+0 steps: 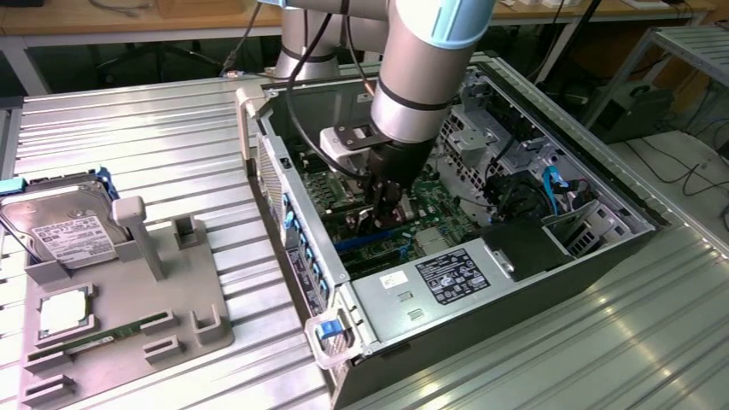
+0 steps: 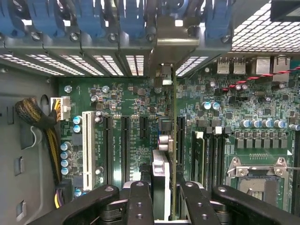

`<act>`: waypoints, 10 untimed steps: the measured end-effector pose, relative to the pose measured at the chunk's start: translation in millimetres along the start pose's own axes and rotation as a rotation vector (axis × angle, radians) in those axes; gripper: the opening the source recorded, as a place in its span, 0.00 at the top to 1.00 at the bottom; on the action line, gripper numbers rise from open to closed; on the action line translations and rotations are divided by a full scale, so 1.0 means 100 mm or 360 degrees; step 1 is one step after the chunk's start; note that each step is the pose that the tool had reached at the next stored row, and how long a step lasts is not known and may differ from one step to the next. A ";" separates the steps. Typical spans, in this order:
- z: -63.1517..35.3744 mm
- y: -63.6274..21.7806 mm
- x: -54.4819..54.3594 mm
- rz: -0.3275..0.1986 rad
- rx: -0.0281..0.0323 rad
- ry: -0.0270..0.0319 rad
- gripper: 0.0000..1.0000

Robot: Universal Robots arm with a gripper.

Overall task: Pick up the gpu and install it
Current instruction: 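Insert the gpu into the slot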

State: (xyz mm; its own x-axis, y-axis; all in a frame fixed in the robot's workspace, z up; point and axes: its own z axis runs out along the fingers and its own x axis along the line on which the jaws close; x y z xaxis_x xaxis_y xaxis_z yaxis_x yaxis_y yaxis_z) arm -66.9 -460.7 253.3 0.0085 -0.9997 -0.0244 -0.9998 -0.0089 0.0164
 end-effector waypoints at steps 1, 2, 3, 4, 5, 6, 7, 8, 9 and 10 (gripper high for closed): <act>0.011 0.000 0.00 0.0000 -0.00001 0.00002 0.72; 0.022 0.000 0.00 0.0000 0.00000 0.00000 0.72; 0.031 0.000 0.00 -0.0001 0.00000 0.00000 0.72; 0.050 0.000 0.00 -0.0001 -0.00001 0.00001 0.72; 0.055 0.000 0.00 -0.0001 -0.00005 0.00003 0.72; 0.054 0.001 0.00 -0.0001 -0.00006 0.00004 0.72; 0.054 0.001 0.00 -0.0001 -0.00007 0.00004 0.72; 0.055 0.001 0.00 -0.0001 -0.00007 0.00003 0.72; 0.055 0.000 0.00 -0.0001 -0.00006 0.00003 0.72; 0.055 0.001 0.00 -0.0001 -0.00005 0.00001 0.72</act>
State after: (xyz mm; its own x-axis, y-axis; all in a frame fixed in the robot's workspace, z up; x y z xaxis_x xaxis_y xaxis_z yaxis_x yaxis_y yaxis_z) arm -67.0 -460.7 247.8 0.0093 -0.9997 -0.0244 -0.9998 -0.0097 0.0167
